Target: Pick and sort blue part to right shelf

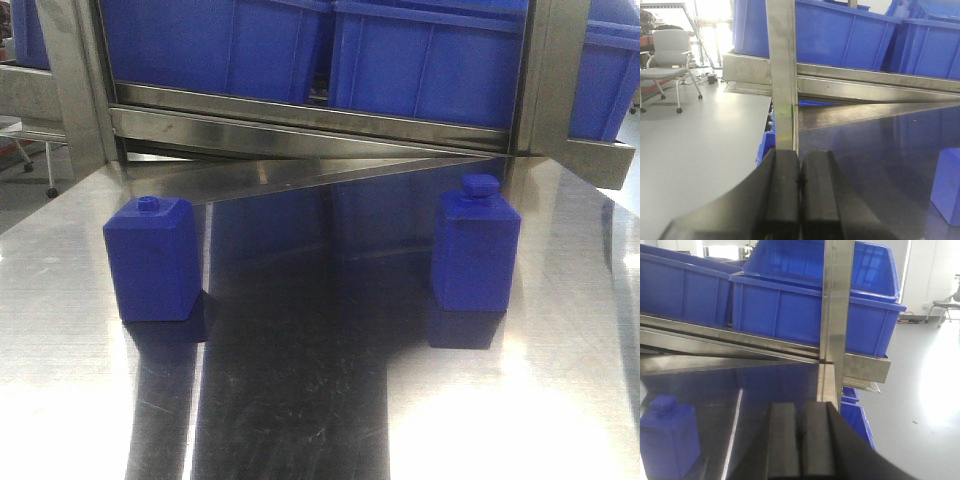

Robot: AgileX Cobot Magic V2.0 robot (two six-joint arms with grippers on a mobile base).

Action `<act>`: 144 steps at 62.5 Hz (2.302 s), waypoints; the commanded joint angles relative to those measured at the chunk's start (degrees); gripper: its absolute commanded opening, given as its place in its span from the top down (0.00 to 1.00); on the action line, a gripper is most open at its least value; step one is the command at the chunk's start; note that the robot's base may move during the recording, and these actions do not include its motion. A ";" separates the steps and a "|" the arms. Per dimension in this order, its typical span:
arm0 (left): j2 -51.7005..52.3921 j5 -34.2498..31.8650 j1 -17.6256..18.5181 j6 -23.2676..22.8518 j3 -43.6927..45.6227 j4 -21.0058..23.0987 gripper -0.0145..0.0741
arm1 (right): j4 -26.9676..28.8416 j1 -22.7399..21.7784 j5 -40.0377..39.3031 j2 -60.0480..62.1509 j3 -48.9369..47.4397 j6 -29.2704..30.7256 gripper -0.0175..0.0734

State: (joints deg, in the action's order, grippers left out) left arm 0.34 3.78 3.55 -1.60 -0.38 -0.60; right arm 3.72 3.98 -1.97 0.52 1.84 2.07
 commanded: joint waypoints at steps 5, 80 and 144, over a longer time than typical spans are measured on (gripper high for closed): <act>1.16 -4.61 0.23 -0.19 -1.37 0.60 0.68 | 0.26 -0.06 -5.17 1.28 -1.31 0.09 0.77; 1.16 -4.61 0.23 -0.19 -1.37 0.60 0.68 | 0.26 -0.06 -2.09 0.79 -5.25 0.09 0.77; 1.16 -4.61 0.23 -0.19 -1.37 0.60 0.68 | -5.04 5.80 20.99 -52.87 -40.55 -14.34 0.23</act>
State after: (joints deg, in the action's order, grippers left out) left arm 0.34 3.78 3.55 -1.60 -0.38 -0.60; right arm 1.46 7.66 19.11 -49.27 -33.83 -6.41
